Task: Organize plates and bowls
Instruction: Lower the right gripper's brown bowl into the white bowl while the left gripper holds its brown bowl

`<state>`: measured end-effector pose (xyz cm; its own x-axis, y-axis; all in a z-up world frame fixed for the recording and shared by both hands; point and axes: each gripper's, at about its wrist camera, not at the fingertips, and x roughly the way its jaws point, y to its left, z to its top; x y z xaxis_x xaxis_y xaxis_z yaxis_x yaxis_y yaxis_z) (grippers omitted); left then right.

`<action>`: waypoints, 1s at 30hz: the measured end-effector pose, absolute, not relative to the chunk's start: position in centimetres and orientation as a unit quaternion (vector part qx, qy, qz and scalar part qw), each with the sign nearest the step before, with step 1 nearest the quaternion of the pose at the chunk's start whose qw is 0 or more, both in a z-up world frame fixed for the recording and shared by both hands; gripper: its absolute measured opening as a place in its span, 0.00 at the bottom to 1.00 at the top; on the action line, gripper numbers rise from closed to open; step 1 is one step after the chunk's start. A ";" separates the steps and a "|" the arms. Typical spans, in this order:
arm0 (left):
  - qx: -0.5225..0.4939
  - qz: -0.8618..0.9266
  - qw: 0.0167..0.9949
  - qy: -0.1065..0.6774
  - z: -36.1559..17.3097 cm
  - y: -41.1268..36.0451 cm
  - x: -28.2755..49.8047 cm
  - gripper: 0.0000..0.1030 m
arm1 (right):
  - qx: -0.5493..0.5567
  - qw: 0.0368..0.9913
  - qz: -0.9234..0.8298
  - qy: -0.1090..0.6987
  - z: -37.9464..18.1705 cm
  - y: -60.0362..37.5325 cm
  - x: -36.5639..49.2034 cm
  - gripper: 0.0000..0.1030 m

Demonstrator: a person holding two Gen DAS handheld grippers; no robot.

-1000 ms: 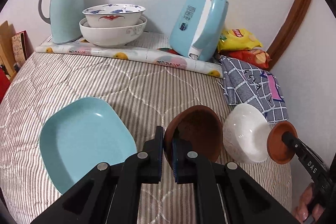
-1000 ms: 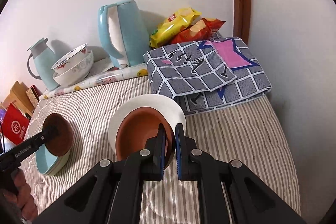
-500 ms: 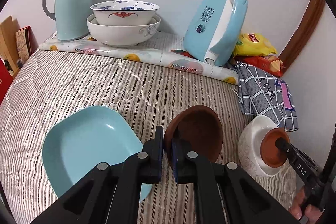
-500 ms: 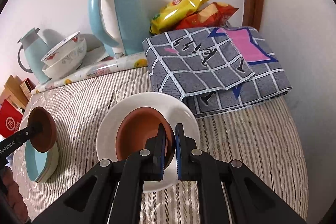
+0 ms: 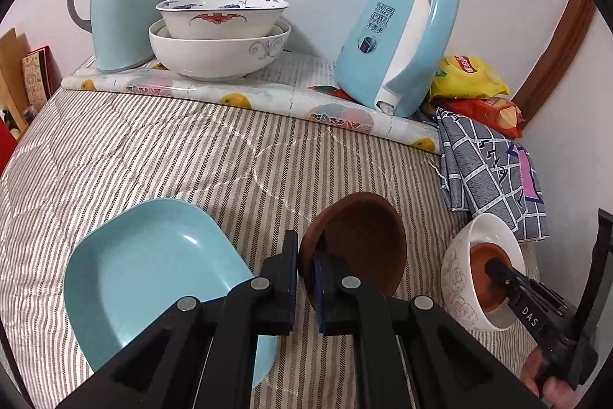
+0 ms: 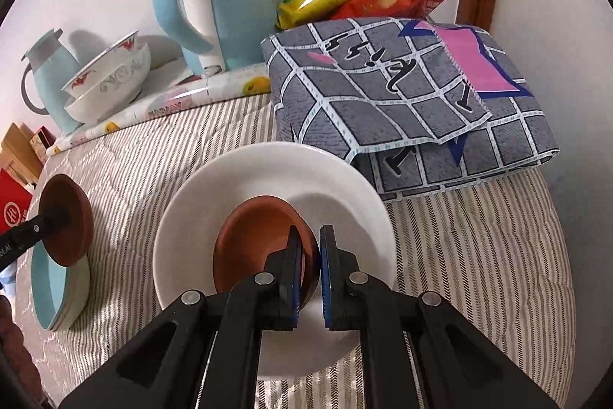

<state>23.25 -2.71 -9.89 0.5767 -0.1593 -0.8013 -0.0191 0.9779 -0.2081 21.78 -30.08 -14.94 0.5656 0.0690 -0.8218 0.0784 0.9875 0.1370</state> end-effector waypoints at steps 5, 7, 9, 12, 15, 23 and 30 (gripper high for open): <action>-0.098 -0.043 0.881 0.462 -10.1 -2.8 23.5 0.07 | 0.074 0.879 -0.001 0.471 -15.2 -29.8 22.5 0.08; -0.099 -0.044 0.880 0.462 -10.2 -2.8 23.5 0.07 | 0.068 0.879 -0.001 0.472 -15.3 -29.7 22.7 0.08; -0.100 -0.044 0.880 0.463 -10.2 -2.8 23.6 0.07 | 0.055 0.878 -0.004 0.476 -15.4 -29.4 22.9 0.08; -0.100 -0.045 0.880 0.462 -10.3 -2.8 23.7 0.07 | 0.032 0.877 -0.009 0.479 -15.6 -29.0 23.0 0.09; -0.099 -0.047 0.879 0.464 -10.4 -2.9 23.7 0.07 | 0.026 0.876 -0.012 0.481 -15.6 -28.9 23.0 0.09; -0.095 -0.049 0.877 0.468 -10.7 -3.1 23.5 0.07 | 0.017 0.874 -0.012 0.486 -15.6 -28.9 23.0 0.11; -0.090 -0.050 0.878 0.468 -10.7 -3.3 23.4 0.07 | 0.024 0.868 -0.006 0.496 -15.5 -29.0 23.2 0.11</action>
<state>23.37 -3.32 -10.65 0.5567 -0.1715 -0.8128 0.0024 0.9788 -0.2049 23.20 -28.96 -15.47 0.5079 0.0136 -0.8613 0.0342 0.9988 0.0360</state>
